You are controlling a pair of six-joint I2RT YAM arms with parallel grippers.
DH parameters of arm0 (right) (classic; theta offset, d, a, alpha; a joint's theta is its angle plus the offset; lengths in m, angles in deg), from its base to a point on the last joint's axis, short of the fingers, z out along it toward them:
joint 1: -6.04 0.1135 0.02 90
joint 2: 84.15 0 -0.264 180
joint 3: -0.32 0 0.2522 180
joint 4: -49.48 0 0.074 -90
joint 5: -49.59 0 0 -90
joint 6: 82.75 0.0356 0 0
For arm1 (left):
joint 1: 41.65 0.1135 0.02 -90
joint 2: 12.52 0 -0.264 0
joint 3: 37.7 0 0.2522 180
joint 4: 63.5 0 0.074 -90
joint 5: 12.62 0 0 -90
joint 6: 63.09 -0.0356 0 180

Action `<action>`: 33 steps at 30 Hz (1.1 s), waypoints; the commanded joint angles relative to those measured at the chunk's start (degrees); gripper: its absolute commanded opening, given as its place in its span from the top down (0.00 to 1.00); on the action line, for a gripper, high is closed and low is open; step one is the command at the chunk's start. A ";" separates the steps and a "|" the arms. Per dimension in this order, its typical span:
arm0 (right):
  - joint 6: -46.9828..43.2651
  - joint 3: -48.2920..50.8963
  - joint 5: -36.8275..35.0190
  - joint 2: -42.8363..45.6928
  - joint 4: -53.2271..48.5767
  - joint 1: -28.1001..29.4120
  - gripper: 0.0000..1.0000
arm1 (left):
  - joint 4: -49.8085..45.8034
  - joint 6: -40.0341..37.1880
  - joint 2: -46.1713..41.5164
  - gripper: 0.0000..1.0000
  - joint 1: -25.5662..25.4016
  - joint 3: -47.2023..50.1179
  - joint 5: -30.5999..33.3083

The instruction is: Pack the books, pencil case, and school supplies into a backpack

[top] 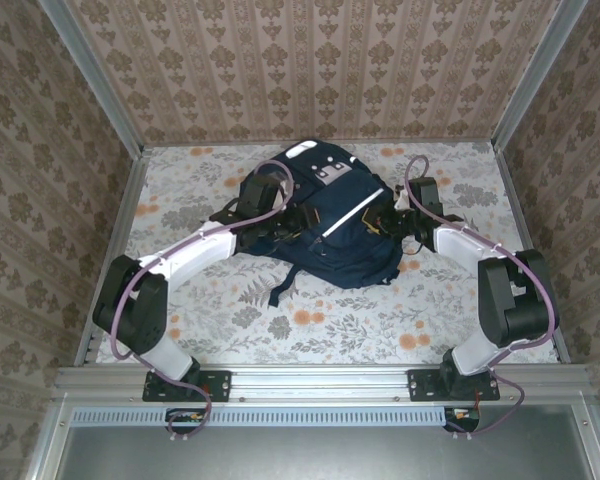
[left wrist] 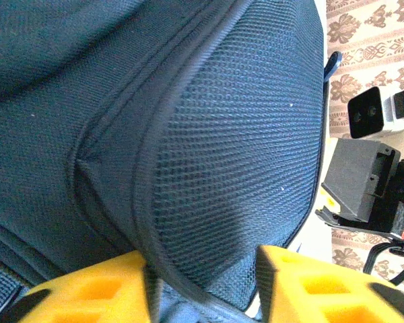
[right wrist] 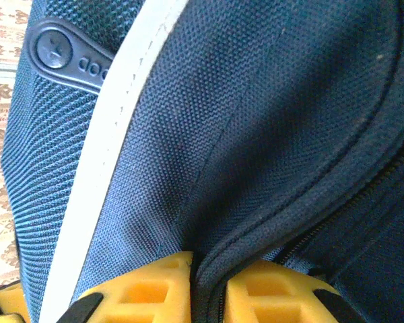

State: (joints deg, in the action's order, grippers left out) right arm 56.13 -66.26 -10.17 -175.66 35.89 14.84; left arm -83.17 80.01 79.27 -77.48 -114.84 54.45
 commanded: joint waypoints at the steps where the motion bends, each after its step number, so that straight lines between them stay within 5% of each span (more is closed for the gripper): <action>1: -3.12 -0.47 -6.65 -2.01 -6.51 0.08 0.82 | 4.97 3.09 2.22 0.63 0.16 0.53 -0.96; 5: -6.04 -2.10 -9.31 -0.41 -10.74 0.07 0.78 | 4.52 3.52 3.60 0.71 -0.57 0.28 -0.82; 13: -12.23 -3.85 -11.16 6.38 -18.45 0.08 0.48 | 0.80 1.34 5.56 0.95 -2.66 -1.99 2.20; 19: -16.55 -3.83 -16.53 16.08 -27.25 1.73 0.42 | 0.71 0.30 7.15 1.00 -4.28 -3.74 2.46; 27: -11.59 1.65 -29.33 24.28 -28.97 17.53 0.45 | 2.95 0.74 9.54 1.00 -6.04 -6.01 0.07; 33: -5.58 4.30 -31.81 22.64 -22.37 26.73 0.50 | 4.42 1.47 10.93 1.00 -6.78 -7.83 -2.94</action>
State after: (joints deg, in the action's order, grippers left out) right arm 46.69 -62.52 -37.62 -151.92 10.27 39.43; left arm -79.70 83.27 88.52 -82.62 -120.87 55.12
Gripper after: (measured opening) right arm 0.505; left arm 0.069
